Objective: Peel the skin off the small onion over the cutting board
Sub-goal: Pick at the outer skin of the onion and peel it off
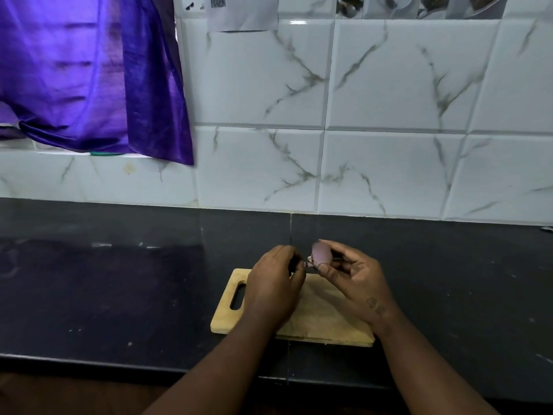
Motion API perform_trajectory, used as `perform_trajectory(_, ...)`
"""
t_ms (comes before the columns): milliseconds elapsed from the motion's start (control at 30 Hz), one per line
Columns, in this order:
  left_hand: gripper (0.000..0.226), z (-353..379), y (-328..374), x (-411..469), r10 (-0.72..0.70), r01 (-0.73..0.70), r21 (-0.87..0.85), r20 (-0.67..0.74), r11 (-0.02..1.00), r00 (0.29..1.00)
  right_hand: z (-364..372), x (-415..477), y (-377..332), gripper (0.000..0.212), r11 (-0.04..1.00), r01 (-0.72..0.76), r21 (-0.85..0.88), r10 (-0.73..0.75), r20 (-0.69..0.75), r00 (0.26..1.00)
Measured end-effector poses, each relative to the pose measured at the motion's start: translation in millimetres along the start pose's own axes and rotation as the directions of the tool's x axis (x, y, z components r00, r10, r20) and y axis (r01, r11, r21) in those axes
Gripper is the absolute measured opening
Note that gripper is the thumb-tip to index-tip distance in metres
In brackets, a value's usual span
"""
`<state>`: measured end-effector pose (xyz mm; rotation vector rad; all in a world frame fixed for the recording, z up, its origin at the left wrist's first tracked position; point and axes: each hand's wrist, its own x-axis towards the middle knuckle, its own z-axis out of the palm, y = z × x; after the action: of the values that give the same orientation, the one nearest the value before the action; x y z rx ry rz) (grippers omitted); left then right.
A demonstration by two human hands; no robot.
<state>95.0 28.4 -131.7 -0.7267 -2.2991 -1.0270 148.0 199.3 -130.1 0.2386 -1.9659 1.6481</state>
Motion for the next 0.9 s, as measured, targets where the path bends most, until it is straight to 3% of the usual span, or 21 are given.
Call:
perform_trajectory(200,0.016,2.4,-2.0,0.8,-0.034,0.024,0.072,0.140,0.997,0.990,1.6,-0.3,0.4,0.056,0.995,-0.064,0.080,0.060,0.046,0.997)
perform_trajectory(467,0.013,0.3,0.6,-0.7,0.009,-0.010,-0.104,-0.011,0.995,1.000,1.8,2.0,3.0,0.039,0.981,-0.116,0.156,0.104,0.082,0.991)
perform_trajectory(733,0.006,1.0,-5.3,2.1,-0.032,0.021,-0.294,-0.033,0.956,0.999,3.1,0.1,3.6,0.040,0.989,-0.132,0.073,0.124,0.103,0.987)
perform_trajectory(900,0.007,0.1,-3.0,0.7,-0.020,0.011,-0.276,-0.030,0.961,0.999,6.4,-0.7,3.0,0.037,0.989,-0.121,0.085,0.113,0.088,0.990)
